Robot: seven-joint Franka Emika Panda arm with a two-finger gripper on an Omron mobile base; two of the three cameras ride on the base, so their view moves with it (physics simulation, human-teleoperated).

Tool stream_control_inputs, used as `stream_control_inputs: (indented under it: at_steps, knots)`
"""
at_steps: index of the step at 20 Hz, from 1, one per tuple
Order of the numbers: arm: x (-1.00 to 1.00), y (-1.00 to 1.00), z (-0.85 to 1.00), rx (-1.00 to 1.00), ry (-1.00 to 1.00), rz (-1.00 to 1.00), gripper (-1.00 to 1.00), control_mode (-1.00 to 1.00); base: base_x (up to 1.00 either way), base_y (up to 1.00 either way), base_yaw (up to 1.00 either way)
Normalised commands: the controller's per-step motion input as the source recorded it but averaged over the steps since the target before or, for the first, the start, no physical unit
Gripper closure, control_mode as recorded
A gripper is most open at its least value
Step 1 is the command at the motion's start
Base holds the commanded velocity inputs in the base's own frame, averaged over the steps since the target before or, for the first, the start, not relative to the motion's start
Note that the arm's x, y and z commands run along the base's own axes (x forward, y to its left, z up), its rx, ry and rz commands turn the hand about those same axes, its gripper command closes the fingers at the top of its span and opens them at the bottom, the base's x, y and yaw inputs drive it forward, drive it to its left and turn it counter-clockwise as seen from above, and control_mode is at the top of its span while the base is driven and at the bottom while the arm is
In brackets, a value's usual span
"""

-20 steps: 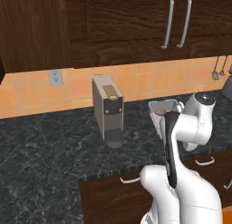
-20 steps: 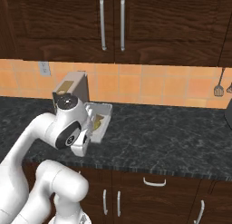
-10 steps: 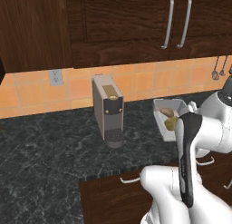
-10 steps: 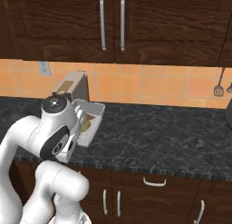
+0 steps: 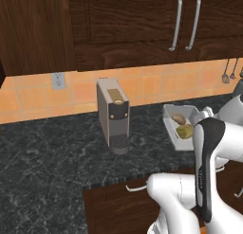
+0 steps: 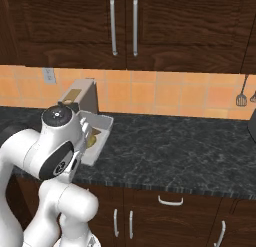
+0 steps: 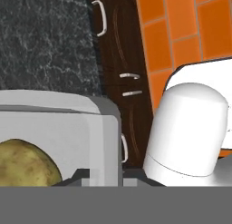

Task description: Take the meat container that has the fish and place it on the second highest rack of the freezer. Then take the vegetable container that has the potato and sweet potato and place it on the highest rack of the freezer.

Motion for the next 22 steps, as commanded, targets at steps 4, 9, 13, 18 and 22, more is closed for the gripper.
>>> stream_control_inputs:
  at_steps: [4,9,13,18,22]
  knots:
    - [-0.08,0.00,0.00,0.00,-0.01,0.00,1.00,1.00,-0.14,-0.05,-0.03]
    - [0.00,0.00,0.00,0.00,0.00,0.00,1.00,1.00,-0.47,-0.23,-0.49]
    - [0.00,0.00,0.00,0.00,0.00,0.00,1.00,1.00,0.05,-0.82,-0.65]
    - [0.00,0.00,0.00,0.00,0.00,0.00,1.00,1.00,0.15,-1.00,-0.65]
    - [0.00,0.00,0.00,0.00,0.00,0.00,1.00,1.00,0.05,-1.00,-0.59]
